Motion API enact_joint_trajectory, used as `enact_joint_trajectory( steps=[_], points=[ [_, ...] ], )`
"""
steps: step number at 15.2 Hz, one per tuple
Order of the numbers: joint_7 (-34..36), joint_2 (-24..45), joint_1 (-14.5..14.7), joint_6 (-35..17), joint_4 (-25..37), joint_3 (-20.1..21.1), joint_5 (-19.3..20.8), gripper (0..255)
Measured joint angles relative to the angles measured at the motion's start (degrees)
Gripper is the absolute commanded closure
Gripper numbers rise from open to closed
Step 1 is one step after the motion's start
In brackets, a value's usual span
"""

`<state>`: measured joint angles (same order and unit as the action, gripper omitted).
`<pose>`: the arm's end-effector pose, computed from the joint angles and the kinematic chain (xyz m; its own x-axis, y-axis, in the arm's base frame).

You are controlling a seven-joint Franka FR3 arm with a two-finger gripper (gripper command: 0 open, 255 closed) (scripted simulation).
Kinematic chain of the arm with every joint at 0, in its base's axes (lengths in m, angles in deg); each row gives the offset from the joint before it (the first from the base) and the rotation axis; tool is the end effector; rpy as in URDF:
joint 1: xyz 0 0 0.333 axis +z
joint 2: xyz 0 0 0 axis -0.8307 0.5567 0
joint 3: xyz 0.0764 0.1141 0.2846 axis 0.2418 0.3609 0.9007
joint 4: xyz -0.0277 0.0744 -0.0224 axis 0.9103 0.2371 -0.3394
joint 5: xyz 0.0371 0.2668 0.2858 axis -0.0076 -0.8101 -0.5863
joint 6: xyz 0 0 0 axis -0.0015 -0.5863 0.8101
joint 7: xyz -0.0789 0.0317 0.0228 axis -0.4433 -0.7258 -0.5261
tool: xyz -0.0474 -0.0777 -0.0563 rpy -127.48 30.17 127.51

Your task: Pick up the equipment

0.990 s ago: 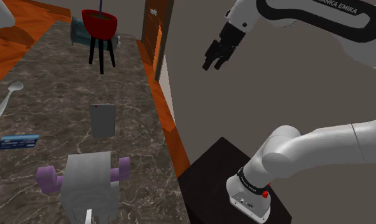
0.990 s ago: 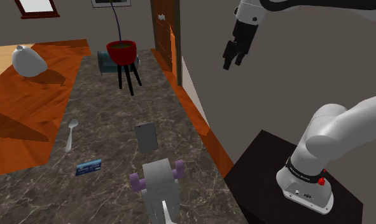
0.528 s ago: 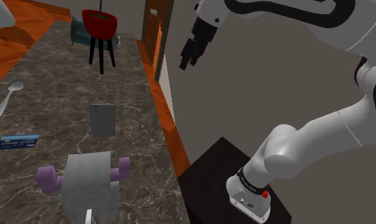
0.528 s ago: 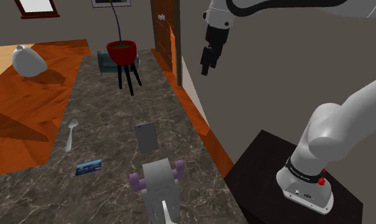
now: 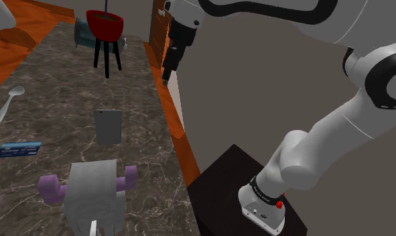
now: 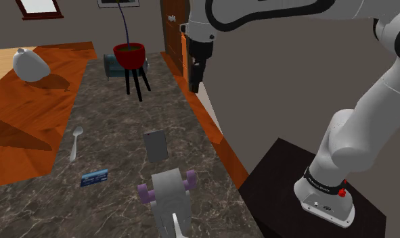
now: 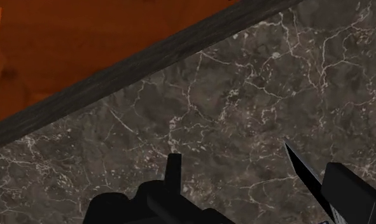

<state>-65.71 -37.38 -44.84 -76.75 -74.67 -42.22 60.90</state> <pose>0.4696 0.1897 0.5888 0.8513 0.5168 0.0905 0.5210 -0.8531 -0.0289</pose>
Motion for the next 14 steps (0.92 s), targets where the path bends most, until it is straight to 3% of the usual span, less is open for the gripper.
enact_joint_trajectory(
  steps=[14],
  points=[
    [-9.0, 19.2, 8.9, 0.0, 15.0, 9.0, 7.5, 0]
  ],
)
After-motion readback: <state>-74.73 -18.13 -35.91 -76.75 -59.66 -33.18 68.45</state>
